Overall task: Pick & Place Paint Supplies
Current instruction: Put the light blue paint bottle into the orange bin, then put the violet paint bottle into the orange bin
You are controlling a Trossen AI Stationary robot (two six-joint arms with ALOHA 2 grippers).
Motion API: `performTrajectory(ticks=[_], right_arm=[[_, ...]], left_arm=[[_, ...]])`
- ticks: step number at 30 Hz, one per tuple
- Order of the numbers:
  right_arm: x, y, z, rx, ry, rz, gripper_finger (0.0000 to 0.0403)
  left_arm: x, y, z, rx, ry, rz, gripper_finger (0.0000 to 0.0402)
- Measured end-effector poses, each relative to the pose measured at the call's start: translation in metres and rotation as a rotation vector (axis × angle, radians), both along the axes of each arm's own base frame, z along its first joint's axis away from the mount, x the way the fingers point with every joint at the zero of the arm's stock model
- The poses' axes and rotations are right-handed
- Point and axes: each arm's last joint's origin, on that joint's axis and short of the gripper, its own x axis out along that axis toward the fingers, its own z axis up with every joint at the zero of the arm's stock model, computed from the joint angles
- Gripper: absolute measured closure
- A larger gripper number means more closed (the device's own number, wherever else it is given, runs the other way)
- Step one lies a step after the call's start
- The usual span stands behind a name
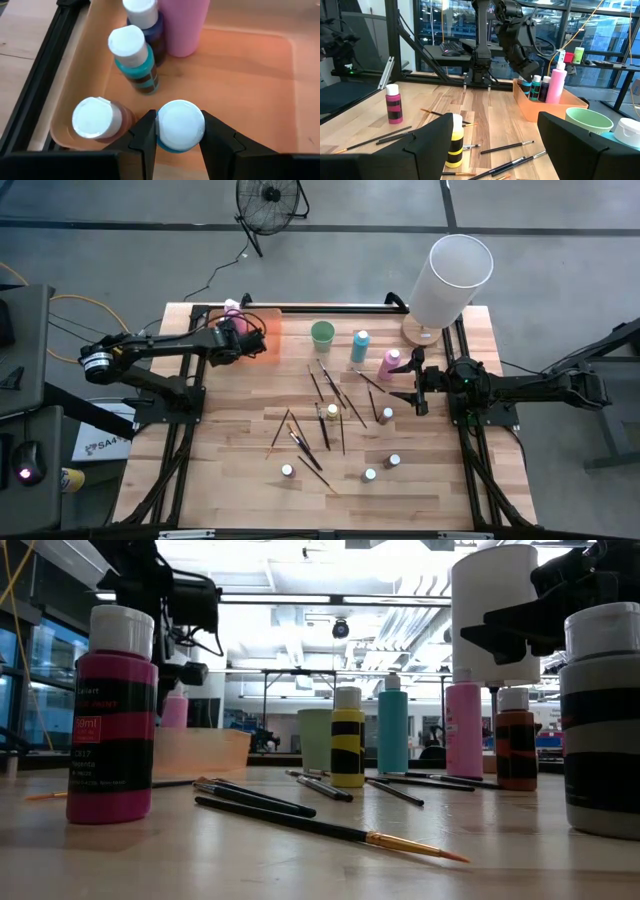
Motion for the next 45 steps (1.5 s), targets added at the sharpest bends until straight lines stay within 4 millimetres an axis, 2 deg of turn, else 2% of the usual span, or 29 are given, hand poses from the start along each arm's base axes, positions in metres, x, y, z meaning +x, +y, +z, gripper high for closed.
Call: performTrajectory(ticks=[14,20,31,45], right_arm=[[0.0,0.0,0.0,0.0,0.0,0.0,0.0117],[0.0,0.0,0.0,0.0,0.0,0.0,0.0117],[0.0,0.0,0.0,0.0,0.0,0.0,0.0117],[0.0,0.0,0.0,0.0,0.001,0.0,0.0117]], left_arm=[[0.002,0.0,-0.004,-0.023,-0.034,0.057,0.0288],[0.001,-0.001,-0.005,-0.041,-0.031,0.055,0.026],[0.001,-0.001,-0.004,-0.043,-0.035,0.053,0.0251],[0.004,0.001,0.033,0.004,0.012,-0.112,0.0243]])
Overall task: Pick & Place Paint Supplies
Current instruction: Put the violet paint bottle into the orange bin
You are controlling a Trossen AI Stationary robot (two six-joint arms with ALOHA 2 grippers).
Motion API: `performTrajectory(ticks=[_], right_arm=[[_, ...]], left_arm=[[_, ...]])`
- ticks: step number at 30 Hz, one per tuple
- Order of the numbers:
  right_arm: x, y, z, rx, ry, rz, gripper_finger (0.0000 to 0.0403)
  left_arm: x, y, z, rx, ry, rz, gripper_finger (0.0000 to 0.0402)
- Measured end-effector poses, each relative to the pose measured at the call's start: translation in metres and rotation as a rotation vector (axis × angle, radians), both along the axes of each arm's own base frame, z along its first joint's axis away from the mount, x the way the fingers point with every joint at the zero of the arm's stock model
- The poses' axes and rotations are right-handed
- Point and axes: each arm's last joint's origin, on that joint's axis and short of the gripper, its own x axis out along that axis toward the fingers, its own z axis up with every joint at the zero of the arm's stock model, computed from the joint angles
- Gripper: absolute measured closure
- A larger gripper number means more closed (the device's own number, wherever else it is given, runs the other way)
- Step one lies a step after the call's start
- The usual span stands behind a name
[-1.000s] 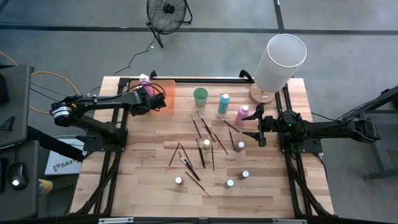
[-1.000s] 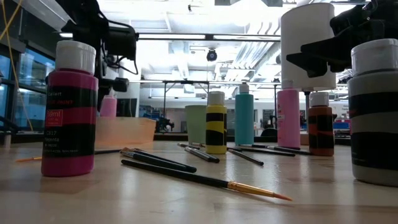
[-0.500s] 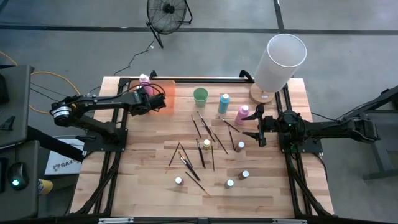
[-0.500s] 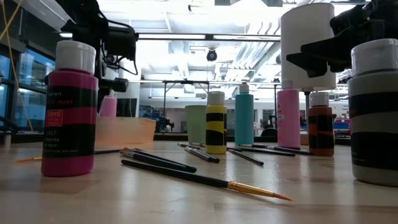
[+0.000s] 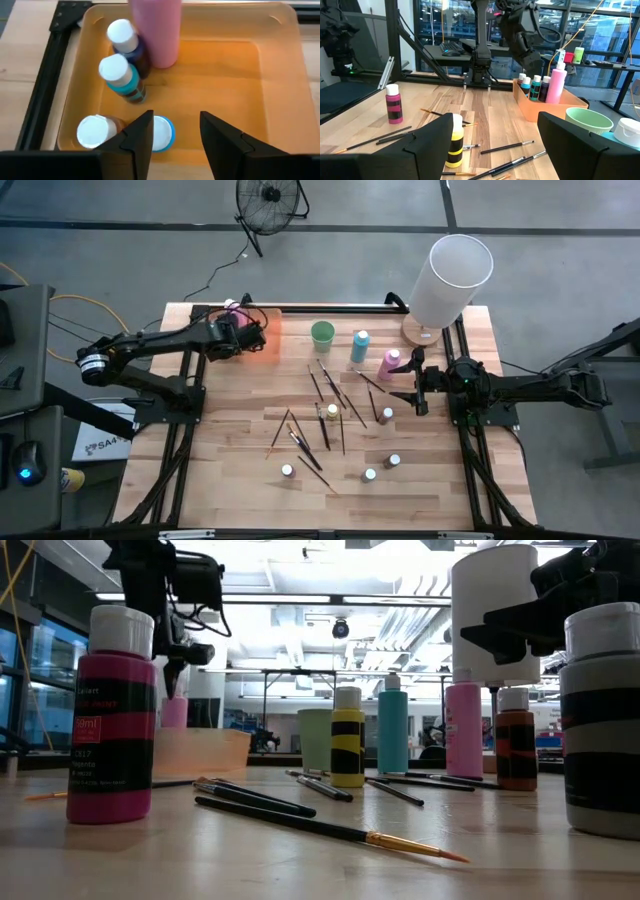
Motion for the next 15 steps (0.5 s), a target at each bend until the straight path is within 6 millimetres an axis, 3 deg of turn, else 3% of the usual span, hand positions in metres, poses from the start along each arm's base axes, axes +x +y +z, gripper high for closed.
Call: performTrajectory(ticks=[5,10,15], right_arm=[[0.0,0.0,0.0,0.0,-0.001,0.0,0.0117],[0.0,0.0,0.0,0.0,0.0,0.0,0.0117],[0.0,0.0,0.0,0.0,0.0,0.0,0.0117]], left_arm=[[0.009,0.002,0.021,-0.023,-0.005,-0.147,0.0189],[0.022,0.001,0.055,-0.103,-0.075,-0.455,0.0122],[0.028,-0.006,0.08,-0.234,-0.2,-0.748,0.0104]])
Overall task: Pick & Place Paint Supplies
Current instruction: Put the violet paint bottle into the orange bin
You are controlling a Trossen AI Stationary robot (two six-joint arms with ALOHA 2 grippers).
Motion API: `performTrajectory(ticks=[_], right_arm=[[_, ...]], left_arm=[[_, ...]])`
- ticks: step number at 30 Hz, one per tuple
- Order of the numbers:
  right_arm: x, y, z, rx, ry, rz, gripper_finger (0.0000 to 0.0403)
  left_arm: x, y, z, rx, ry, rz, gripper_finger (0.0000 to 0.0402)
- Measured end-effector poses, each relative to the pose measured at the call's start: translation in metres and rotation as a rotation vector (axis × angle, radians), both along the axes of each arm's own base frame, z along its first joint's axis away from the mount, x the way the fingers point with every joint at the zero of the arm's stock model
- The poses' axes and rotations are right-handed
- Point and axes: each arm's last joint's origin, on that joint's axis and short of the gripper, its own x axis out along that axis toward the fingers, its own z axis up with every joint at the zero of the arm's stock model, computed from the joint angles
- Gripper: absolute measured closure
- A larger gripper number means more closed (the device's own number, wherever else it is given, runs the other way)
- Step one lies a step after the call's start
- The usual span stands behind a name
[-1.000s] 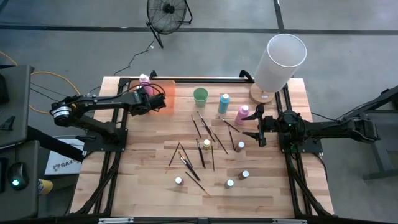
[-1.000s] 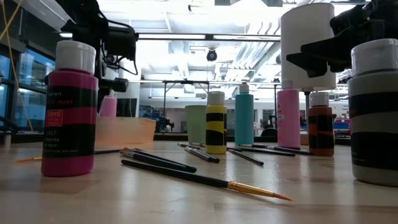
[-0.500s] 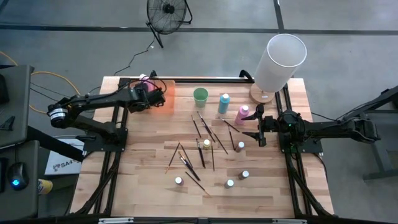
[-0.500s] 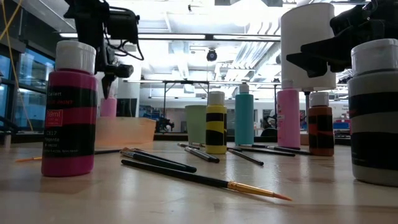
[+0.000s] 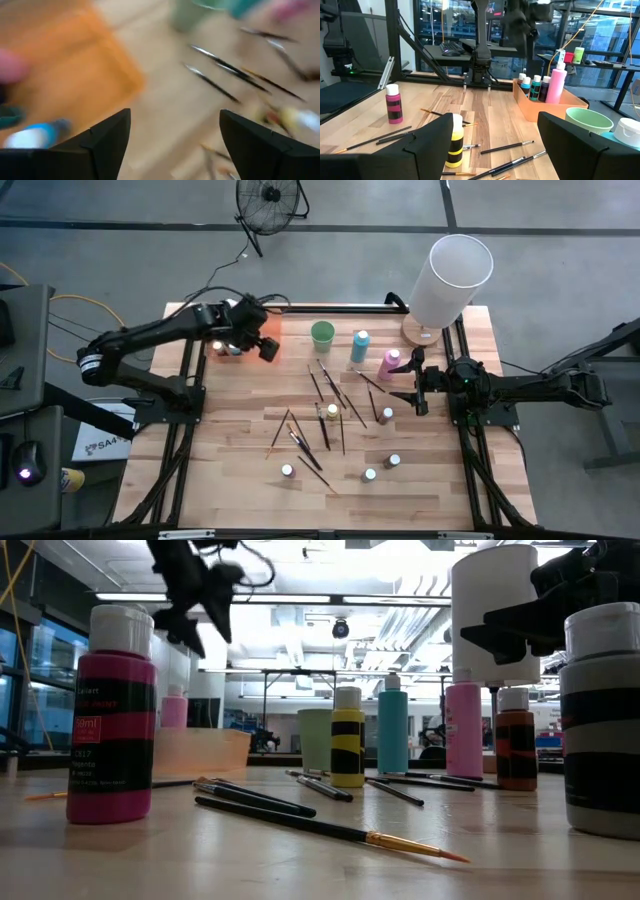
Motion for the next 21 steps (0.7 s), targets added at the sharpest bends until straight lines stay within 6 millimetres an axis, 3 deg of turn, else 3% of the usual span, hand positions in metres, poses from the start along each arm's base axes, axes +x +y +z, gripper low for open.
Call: performTrajectory(ticks=[5,11,21], right_arm=[[0.0,0.0,0.0,0.0,-0.001,0.0,0.0117],[0.0,0.0,0.0,0.0,0.0,0.0,0.0117],[0.0,0.0,0.0,0.0,0.0,0.0,0.0117]], left_arm=[[0.002,-0.021,0.003,-0.044,0.036,-0.185,0.0115],[0.013,-0.062,0.001,-0.071,0.06,-0.304,0.0129],[0.039,-0.13,-0.026,-0.084,0.18,-0.495,0.0132]])
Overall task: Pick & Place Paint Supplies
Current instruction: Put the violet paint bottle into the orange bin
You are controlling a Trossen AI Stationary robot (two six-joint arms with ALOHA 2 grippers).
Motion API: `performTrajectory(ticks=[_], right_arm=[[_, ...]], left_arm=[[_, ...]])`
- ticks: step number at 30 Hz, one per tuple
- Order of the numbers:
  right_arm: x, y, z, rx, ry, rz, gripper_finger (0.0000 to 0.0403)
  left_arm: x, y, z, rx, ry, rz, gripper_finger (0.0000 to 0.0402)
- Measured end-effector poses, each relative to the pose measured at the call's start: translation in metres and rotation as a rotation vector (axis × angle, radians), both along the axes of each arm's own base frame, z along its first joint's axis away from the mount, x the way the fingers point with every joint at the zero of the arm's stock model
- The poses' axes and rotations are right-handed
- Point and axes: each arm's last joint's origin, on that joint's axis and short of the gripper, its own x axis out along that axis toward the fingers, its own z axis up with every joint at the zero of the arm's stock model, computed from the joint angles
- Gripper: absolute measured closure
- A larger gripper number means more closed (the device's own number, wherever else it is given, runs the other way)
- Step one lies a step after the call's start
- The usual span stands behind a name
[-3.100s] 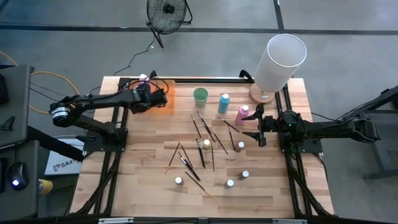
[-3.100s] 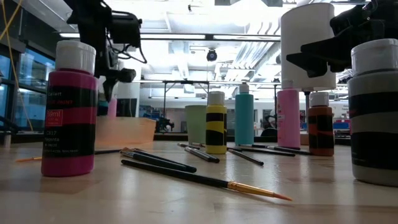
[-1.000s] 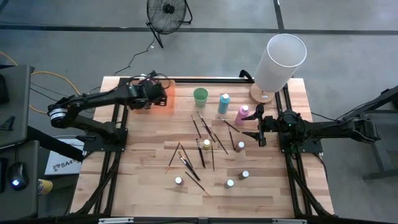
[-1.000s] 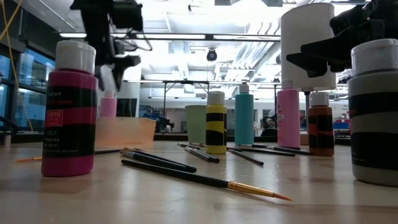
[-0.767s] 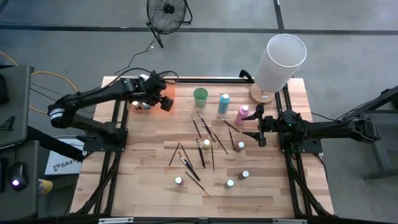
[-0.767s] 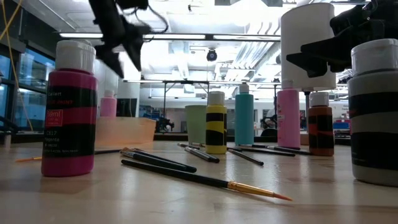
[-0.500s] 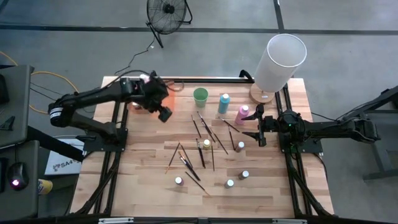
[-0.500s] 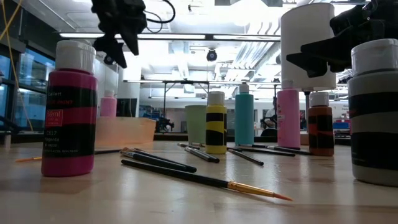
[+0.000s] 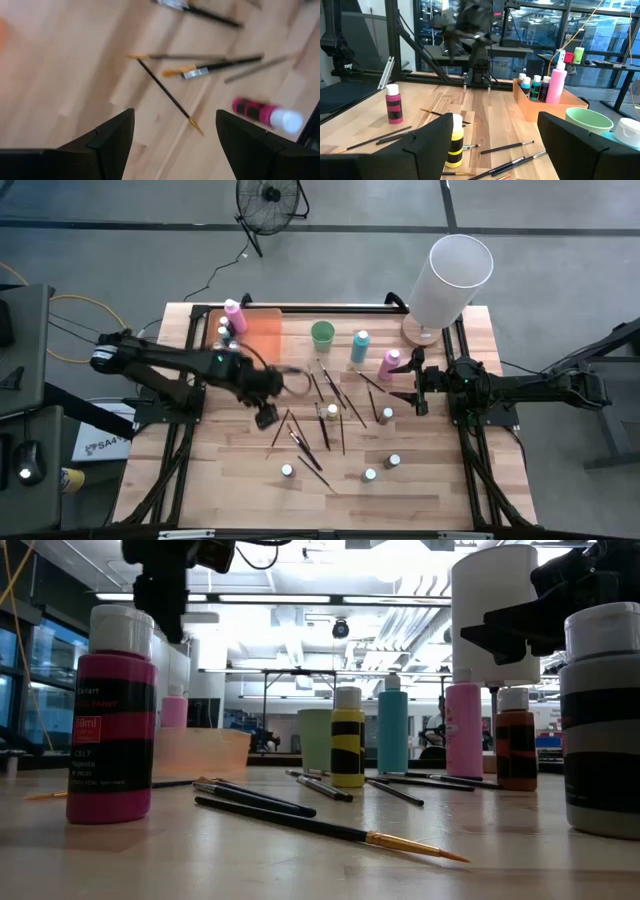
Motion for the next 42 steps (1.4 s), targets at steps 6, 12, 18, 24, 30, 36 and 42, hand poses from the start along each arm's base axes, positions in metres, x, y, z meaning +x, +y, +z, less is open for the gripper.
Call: performTrajectory(ticks=[6,12,18,24,30,36,42], right_arm=[[0.0,0.0,0.0,0.0,-0.001,0.0,0.0117],[0.0,0.0,0.0,0.0,0.0,0.0,0.0117],[0.0,0.0,0.0,0.0,0.0,0.0,0.0117],[0.0,0.0,0.0,0.0,0.0,-0.001,0.0117],[0.0,0.0,0.0,0.0,0.0,-0.001,0.0117],[0.0,0.0,0.0,0.0,0.0,-0.001,0.0117],[0.0,0.0,0.0,0.0,0.0,-0.001,0.0117]], left_arm=[[0.016,-0.033,-0.021,-0.032,0.047,-0.12,0.0133],[0.032,-0.061,-0.018,-0.005,0.049,-0.214,0.0133],[0.052,-0.093,-0.007,0.058,-0.035,-0.362,0.0132],[0.058,-0.106,-0.019,0.053,0.036,-0.326,0.0104],[0.059,-0.121,-0.03,0.004,0.067,-0.342,0.0048],[0.058,-0.128,-0.03,0.008,0.039,-0.358,0.0042],[0.053,-0.136,-0.03,0.211,-0.005,-0.53,0.0048]])
